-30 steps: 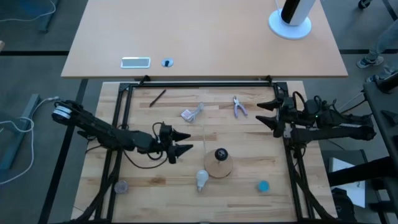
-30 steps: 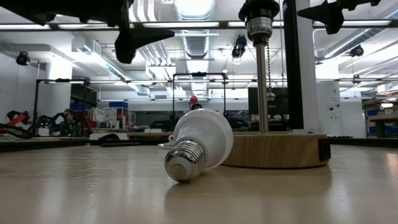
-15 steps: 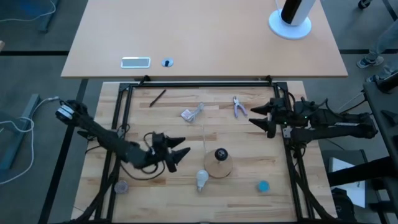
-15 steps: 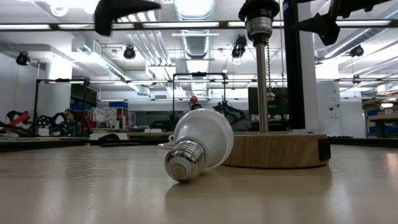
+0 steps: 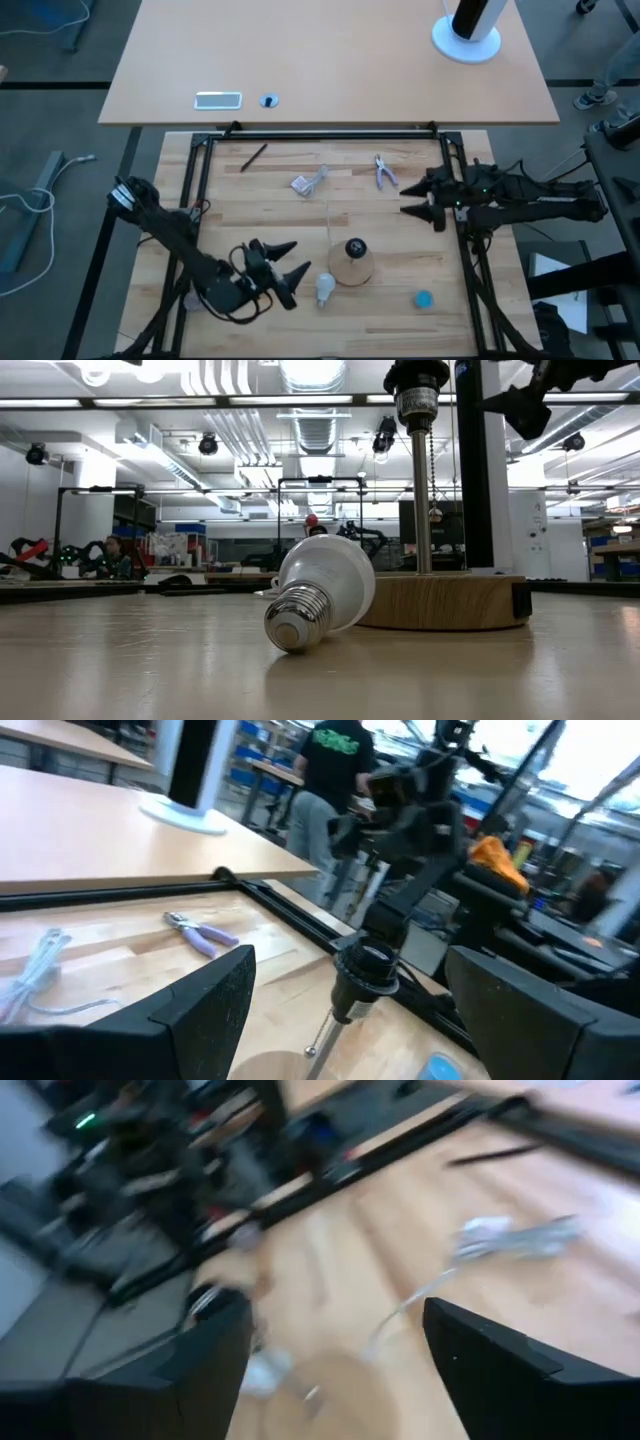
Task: Screw lightbulb
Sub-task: Adjust the brown lamp
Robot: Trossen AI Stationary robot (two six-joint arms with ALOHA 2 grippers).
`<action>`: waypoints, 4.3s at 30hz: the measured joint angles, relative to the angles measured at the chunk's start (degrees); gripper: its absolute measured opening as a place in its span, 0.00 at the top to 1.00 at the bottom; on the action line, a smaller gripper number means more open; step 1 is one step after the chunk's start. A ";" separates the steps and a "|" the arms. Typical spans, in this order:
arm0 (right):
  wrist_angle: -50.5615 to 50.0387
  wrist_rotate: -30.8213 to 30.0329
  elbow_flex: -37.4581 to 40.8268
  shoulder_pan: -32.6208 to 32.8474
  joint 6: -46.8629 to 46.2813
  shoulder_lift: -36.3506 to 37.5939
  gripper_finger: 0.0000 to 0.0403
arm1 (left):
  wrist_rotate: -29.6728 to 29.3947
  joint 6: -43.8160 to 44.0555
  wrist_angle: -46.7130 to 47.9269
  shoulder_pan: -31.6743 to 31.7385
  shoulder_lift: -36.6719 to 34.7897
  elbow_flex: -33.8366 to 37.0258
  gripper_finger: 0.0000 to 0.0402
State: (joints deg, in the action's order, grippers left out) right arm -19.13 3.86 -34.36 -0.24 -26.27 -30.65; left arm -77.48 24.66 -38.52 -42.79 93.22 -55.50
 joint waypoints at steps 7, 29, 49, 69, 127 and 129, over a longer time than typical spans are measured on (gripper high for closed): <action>-6.06 8.02 1.29 3.32 2.74 -2.39 0.50 | -2.03 1.67 -0.02 -2.43 4.36 -1.66 0.21; 22.83 -1.29 16.98 18.18 4.54 -25.86 1.00 | -7.38 13.06 3.85 -2.44 16.18 -1.38 0.21; 31.73 -5.74 15.66 21.86 7.07 -37.50 1.00 | 5.84 3.29 -11.63 -0.87 14.77 -1.90 0.21; 29.50 -6.87 15.62 24.10 8.14 -37.19 1.00 | 12.49 11.79 -2.95 1.49 14.88 -2.01 0.27; 43.05 -20.67 5.75 28.57 7.32 -57.83 1.00 | 0.16 15.63 10.78 2.06 14.79 -1.94 1.00; 45.36 -20.81 4.97 28.62 7.25 -60.54 1.00 | -1.85 16.58 10.75 2.12 14.79 -1.90 1.00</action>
State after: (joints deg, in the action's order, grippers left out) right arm 26.23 -16.95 -29.39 28.38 -19.02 -91.20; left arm -79.33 41.24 -27.77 -40.66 108.01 -57.41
